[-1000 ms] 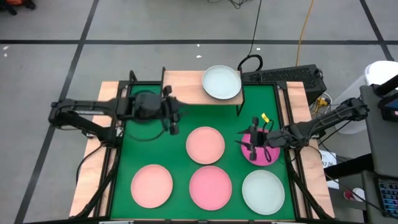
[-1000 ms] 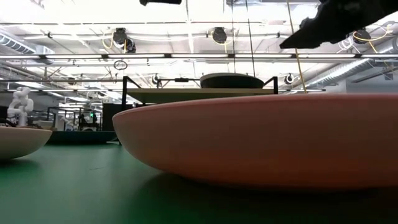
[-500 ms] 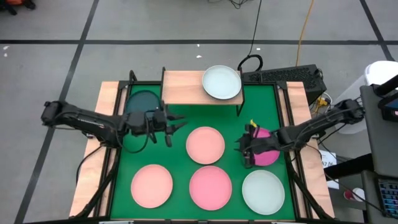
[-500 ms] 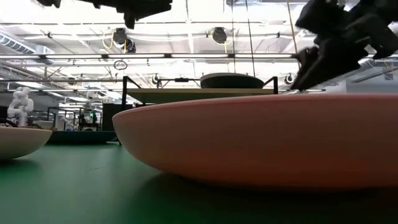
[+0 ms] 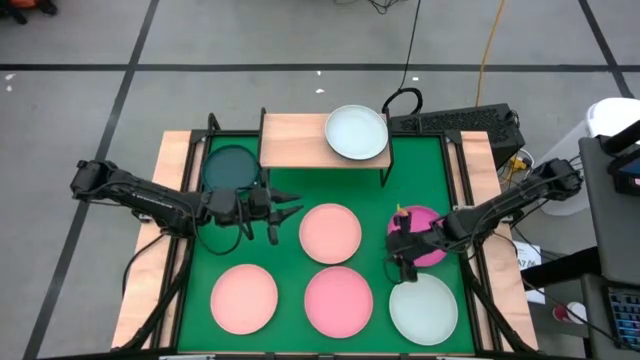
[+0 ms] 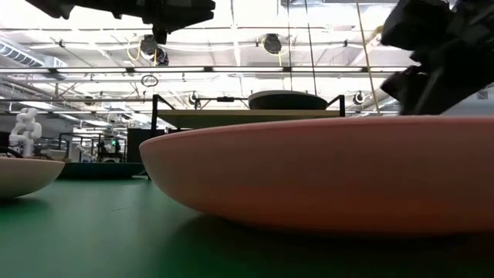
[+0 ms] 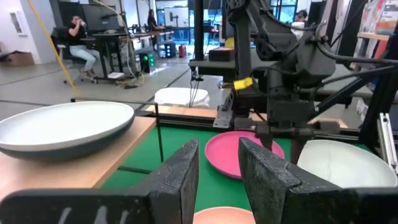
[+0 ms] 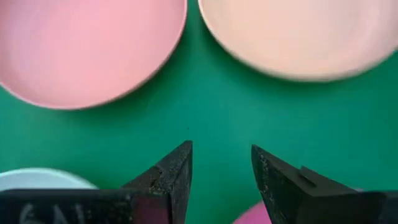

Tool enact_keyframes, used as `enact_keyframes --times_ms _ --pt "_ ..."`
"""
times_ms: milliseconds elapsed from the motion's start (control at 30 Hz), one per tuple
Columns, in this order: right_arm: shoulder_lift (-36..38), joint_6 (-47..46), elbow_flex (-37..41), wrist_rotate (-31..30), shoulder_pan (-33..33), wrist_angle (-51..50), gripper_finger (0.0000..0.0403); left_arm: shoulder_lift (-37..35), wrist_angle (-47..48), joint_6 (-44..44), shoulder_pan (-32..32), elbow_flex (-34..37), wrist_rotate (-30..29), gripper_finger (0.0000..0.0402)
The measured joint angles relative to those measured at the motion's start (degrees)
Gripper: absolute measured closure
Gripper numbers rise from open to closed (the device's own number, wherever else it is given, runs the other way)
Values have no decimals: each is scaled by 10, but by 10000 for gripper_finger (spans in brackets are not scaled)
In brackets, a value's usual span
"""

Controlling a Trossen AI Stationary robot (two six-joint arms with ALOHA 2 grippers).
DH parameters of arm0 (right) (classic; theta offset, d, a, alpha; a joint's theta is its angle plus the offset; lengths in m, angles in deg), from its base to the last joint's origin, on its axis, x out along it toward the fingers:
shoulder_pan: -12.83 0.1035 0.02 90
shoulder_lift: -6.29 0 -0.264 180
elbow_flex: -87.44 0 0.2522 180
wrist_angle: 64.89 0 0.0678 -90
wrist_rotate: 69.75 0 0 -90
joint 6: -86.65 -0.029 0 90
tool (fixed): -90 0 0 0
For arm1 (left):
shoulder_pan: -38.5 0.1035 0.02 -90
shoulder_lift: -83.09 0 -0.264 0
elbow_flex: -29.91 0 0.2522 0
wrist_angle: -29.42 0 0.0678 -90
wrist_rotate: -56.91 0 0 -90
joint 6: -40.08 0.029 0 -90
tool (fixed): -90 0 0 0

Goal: Place and stack plates onto a shelf
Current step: Stack the top light orange plate on top of the white plate on the shelf

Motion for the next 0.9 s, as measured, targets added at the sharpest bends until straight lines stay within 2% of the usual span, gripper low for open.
enact_keyframes --times_ms 133,333,533,700,900 --pt "-40 91 -3 -19 0 70 255 0 -11 -1 0 0 0 282" --pt "-107 206 -20 -85 -2 77 255 0 -10 -1 -1 0 0 282" --pt "-167 318 -24 -109 -13 181 255 0 -9 3 -1 0 0 282" --pt "-204 339 -24 -138 -37 197 255 0 -6 13 -2 0 0 282" --pt "-212 353 -24 -137 -49 202 255 0 -4 13 -2 0 0 282"
